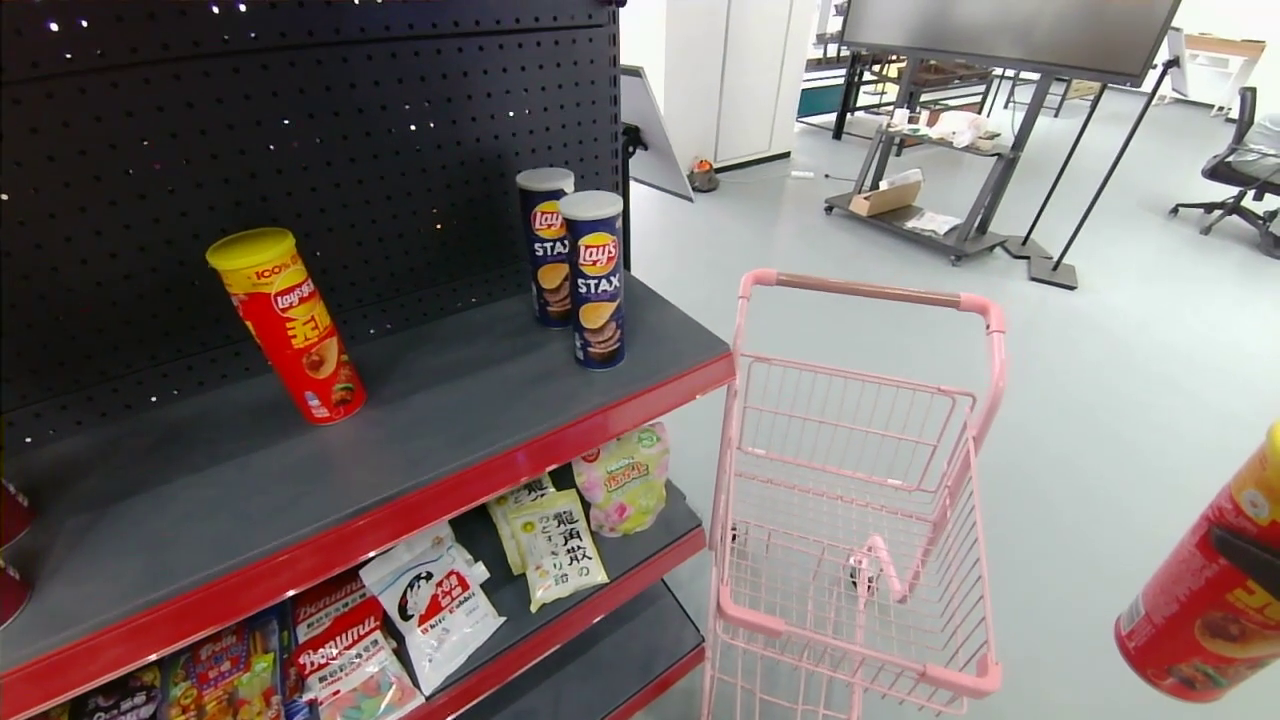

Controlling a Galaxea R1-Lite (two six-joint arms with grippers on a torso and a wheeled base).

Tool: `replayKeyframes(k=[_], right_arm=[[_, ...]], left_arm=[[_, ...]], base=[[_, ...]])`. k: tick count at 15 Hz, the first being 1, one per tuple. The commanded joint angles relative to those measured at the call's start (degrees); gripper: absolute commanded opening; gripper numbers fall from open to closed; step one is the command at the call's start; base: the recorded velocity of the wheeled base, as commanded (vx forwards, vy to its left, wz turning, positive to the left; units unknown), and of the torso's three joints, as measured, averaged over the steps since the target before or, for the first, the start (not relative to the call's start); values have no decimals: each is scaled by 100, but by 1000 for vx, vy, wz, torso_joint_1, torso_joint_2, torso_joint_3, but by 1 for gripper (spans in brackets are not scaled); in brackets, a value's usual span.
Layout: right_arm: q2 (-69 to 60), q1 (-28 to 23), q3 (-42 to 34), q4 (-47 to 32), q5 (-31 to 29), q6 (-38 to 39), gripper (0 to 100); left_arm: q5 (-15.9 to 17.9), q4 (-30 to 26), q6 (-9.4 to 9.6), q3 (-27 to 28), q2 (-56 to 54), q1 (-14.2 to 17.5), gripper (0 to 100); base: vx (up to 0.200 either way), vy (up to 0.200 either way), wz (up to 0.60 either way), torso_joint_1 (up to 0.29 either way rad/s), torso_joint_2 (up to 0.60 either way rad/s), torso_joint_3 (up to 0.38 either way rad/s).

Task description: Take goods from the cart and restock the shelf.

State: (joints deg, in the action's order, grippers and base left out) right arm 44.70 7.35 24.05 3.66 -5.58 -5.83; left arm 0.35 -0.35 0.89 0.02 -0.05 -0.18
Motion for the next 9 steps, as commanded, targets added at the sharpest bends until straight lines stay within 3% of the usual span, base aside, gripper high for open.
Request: replayKeyframes(k=[1, 9], right_arm=[[-5, -14, -120, 21, -22, -6, 0], [-260, -76, -305, 21, -22, -85, 0]], left_arm=[[0, 0, -1, -2, 5, 1, 100], [-18, 0, -1, -2, 5, -8, 100]], base=[[0, 0, 0, 0, 0, 0], [0, 0, 600, 9, -7, -6]])
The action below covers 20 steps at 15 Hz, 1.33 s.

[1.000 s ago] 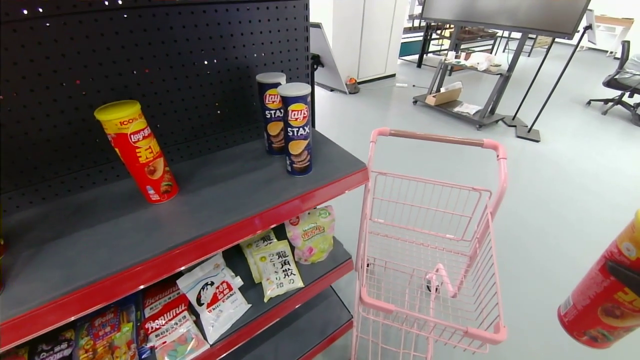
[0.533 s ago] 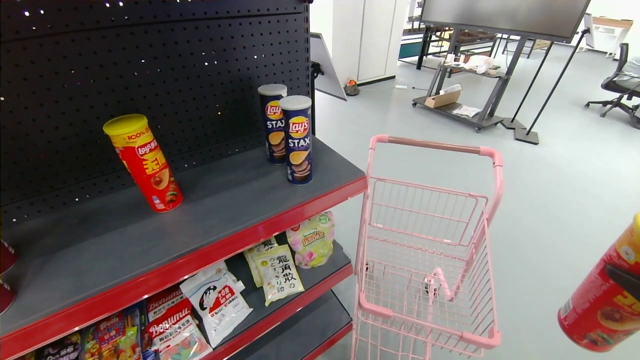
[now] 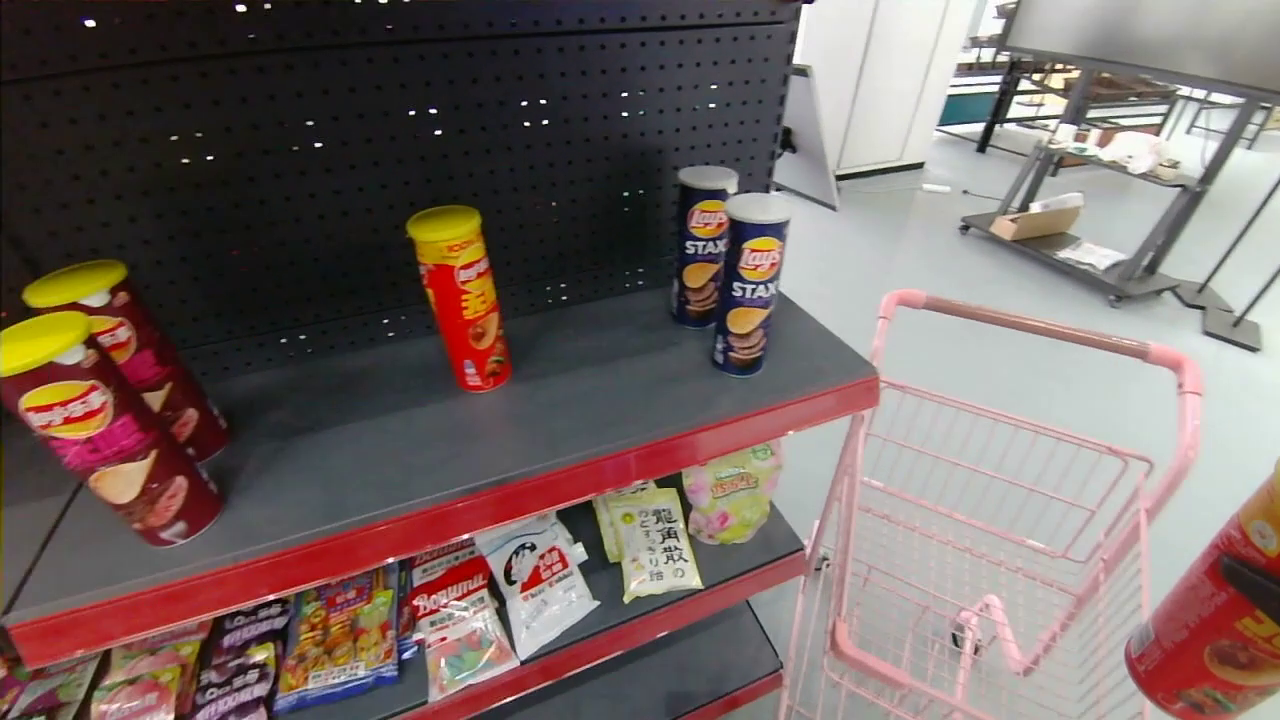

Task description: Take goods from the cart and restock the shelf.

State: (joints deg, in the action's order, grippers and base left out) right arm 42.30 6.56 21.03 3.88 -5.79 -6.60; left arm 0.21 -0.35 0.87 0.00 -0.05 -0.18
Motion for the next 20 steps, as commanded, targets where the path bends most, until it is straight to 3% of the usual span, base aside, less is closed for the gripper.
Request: replayKeyframes(k=[1, 5, 9, 15, 20], right_arm=[[-55, 3, -2, -1, -1, -8, 0], [-257, 3, -46, -45, -1, -35, 0], [-1312, -5, -556, -62, -10, -149, 0], [-2525, 30, -1110, -106, 34, -149, 0], [-2894, 47, -1373, -106, 96, -149, 0]], left_arm=[[-3, 0, 1, 0, 5, 1, 100], [-30, 0, -7, 0, 5, 1, 100], [-30, 0, 19, 0, 5, 1, 100], [-30, 0, 28, 0, 5, 1, 100], [-3, -9, 19, 0, 5, 1, 100]], base=[[0, 0, 600, 2, -2, -2], [0, 0, 600, 6, 5, 1], [0, 0, 0, 0, 0, 0], [200, 0, 0, 1, 5, 4], [0, 0, 0, 0, 0, 0]])
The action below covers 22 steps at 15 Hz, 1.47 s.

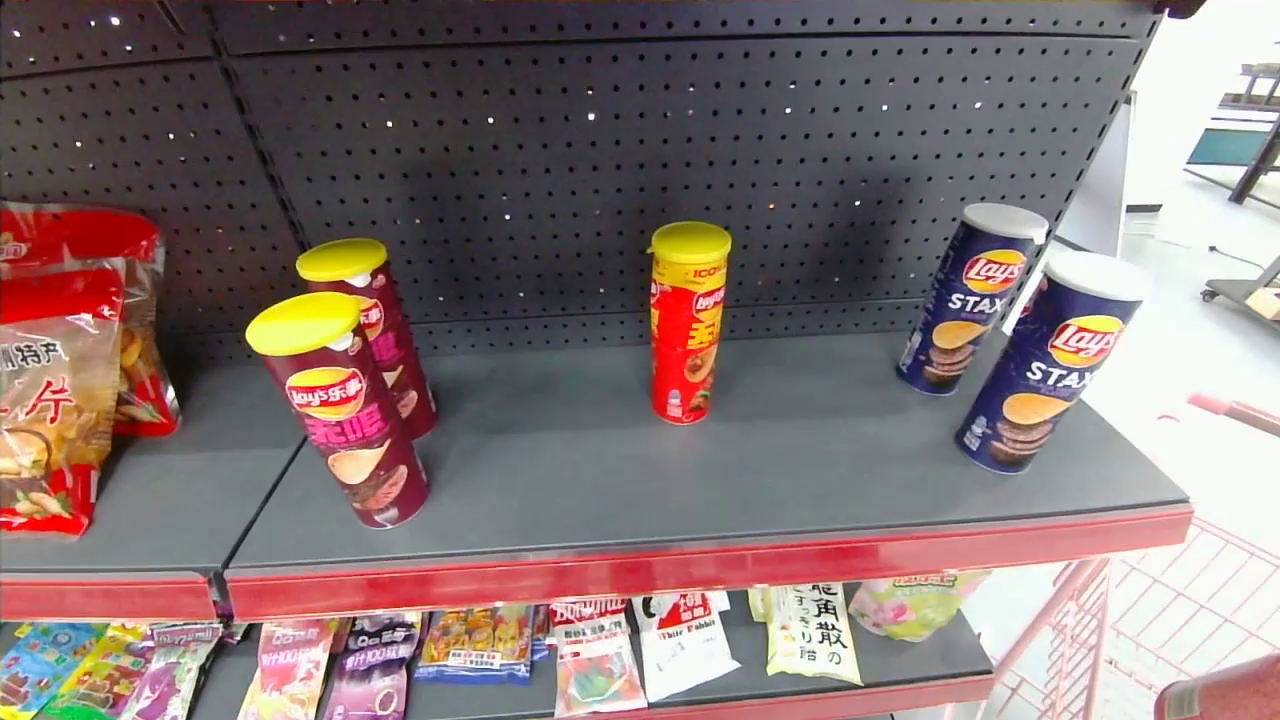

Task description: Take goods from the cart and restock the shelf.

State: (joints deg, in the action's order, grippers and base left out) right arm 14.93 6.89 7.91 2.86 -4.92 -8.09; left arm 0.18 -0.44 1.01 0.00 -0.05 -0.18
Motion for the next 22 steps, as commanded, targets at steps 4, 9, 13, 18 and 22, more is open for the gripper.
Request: replayKeyframes(k=[4, 9, 13, 18, 22], right_arm=[[-483, -47, -343, -49, 71, 18, 0], [-562, 67, -369, -93, 308, 45, 0], [-500, 76, -404, -128, 317, 45, 0], [-509, 85, -431, -225, 334, 45, 0], [-483, 85, -422, -243, 422, 45, 0]], left_arm=[[544, 0, 321, 18, 40, -8, 100], [2179, -273, 83, 2795, 2932, -122, 100], [2996, 167, 716, 2918, 4417, -1239, 100], [2425, 1485, 672, 3129, 5867, -2627, 100], [1863, 2355, 672, 3445, 7159, -3049, 100]], base=[[0, 0, 0, 0, 0, 0], [0, 0, 0, 0, 0, 0], [0, 0, 0, 0, 0, 0], [0, 0, 0, 0, 0, 0], [0, 0, 0, 0, 0, 0]])
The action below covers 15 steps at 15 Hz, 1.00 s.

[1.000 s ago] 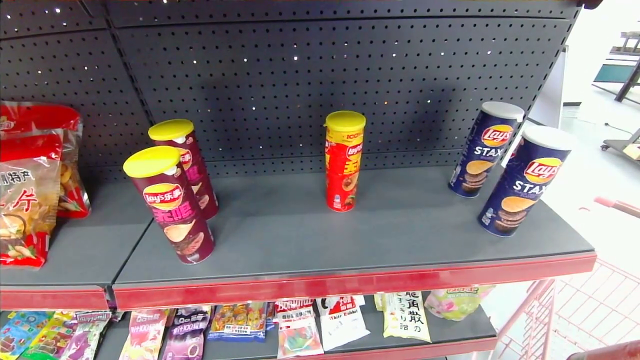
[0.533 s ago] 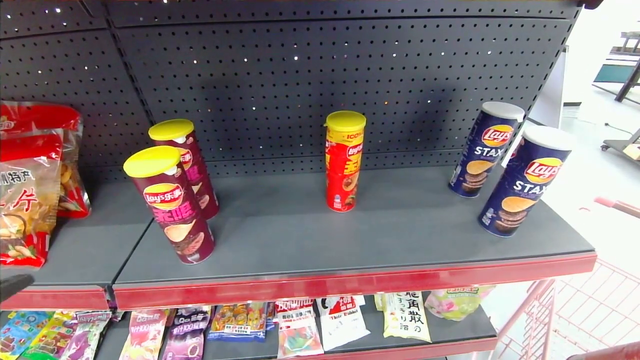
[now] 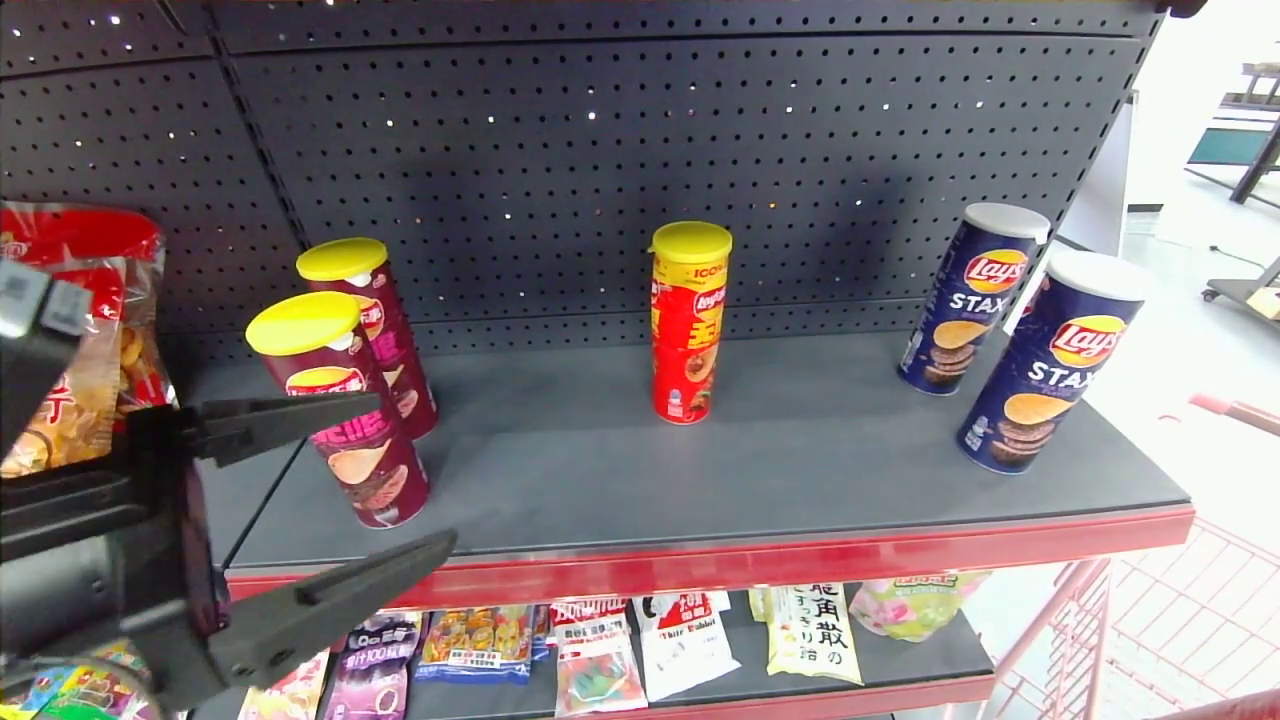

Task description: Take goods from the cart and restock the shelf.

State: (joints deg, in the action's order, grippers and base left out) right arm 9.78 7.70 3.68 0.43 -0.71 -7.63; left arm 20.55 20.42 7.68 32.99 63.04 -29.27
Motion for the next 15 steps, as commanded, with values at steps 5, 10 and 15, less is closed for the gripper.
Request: replayKeyframes(k=[5, 10, 15], right_arm=[[68, 3, 1, 1, 0, 16, 0], [77, 3, 1, 1, 0, 69, 0], [156, 12, 1, 1, 0, 157, 0]], left_arm=[[-623, 955, -30, 876, 2213, -220, 100], [-614, 955, -12, 1904, 3206, -220, 100], [-579, 964, 102, 2660, 4041, -202, 100]], base=[[0, 0, 0, 0, 0, 0], [0, 0, 0, 0, 0, 0], [0, 0, 0, 0, 0, 0]])
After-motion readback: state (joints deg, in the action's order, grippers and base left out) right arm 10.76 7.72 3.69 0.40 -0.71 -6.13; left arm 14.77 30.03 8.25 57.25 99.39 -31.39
